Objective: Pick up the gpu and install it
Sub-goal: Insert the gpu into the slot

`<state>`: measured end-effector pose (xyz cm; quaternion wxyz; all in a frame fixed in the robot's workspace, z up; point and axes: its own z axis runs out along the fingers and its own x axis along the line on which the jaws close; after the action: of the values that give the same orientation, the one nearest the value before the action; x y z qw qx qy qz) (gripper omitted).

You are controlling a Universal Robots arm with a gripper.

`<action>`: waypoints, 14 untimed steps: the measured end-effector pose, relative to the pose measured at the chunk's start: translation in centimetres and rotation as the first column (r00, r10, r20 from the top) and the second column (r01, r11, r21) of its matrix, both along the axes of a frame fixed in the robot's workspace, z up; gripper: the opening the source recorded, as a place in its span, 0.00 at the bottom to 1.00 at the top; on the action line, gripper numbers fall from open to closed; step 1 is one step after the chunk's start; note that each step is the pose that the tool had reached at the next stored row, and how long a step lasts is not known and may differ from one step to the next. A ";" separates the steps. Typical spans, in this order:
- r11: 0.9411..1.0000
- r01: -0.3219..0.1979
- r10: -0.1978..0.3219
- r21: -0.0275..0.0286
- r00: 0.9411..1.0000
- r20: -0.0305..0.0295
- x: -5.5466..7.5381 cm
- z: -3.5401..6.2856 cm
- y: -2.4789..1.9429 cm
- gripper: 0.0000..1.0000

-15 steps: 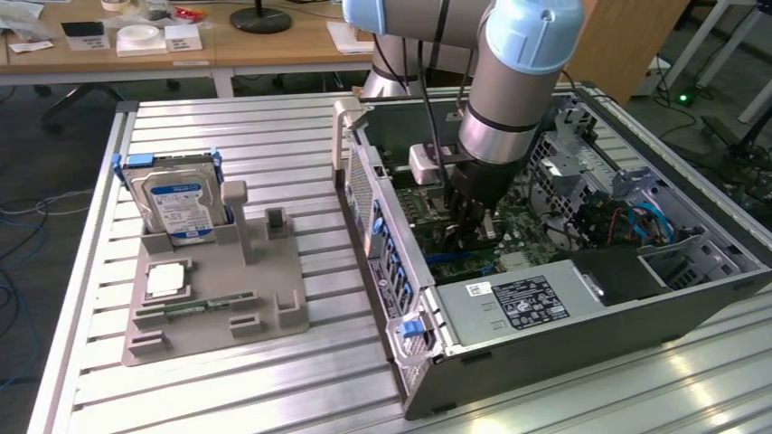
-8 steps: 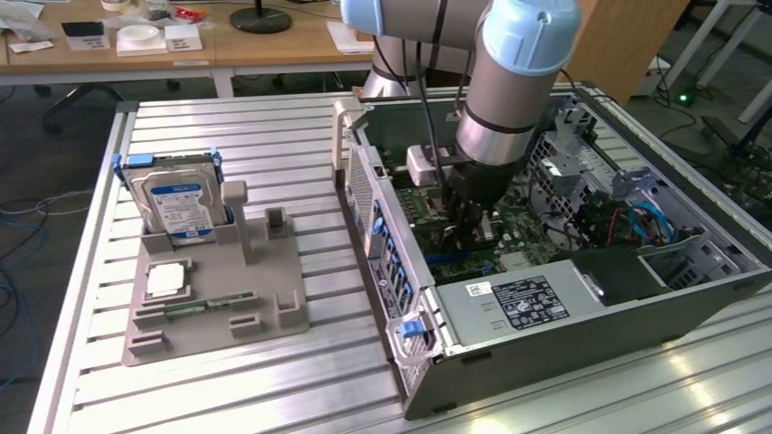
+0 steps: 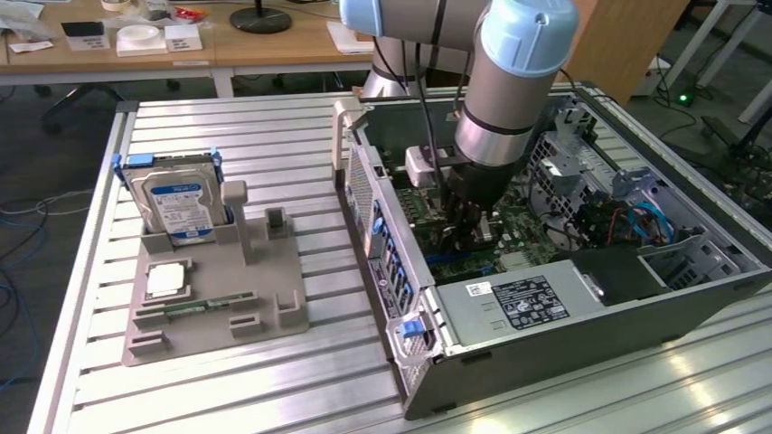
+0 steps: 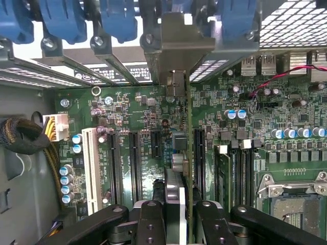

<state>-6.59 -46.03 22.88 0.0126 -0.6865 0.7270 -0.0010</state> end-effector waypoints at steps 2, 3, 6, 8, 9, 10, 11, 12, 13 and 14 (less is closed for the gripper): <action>1.000 0.000 0.000 0.000 1.000 0.000 0.0 -0.02 0.00 0.28; 1.000 0.000 0.000 0.000 1.000 0.000 0.0 -0.03 0.00 0.28; 1.000 0.000 0.000 0.000 1.000 0.000 0.0 -0.03 0.00 0.28; 1.000 0.000 0.000 0.000 1.000 0.000 -0.1 -0.04 0.00 0.28; 1.000 0.000 0.000 0.000 1.000 0.000 -0.1 -0.05 0.00 0.28; 1.000 0.000 0.000 0.000 1.000 0.000 -0.1 -0.06 0.00 0.28; 1.000 0.000 0.000 0.000 1.000 0.000 -0.1 -0.07 0.00 0.28; 1.000 0.000 0.000 0.000 1.000 0.000 -0.1 -0.07 0.00 0.28; 1.000 0.000 0.000 0.000 1.000 0.000 -0.1 -0.08 0.01 0.28; 1.000 0.000 0.000 0.000 1.000 0.000 -0.1 -0.10 0.03 0.28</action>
<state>-6.68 -46.00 22.78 0.0126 -0.6865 0.7270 -0.0011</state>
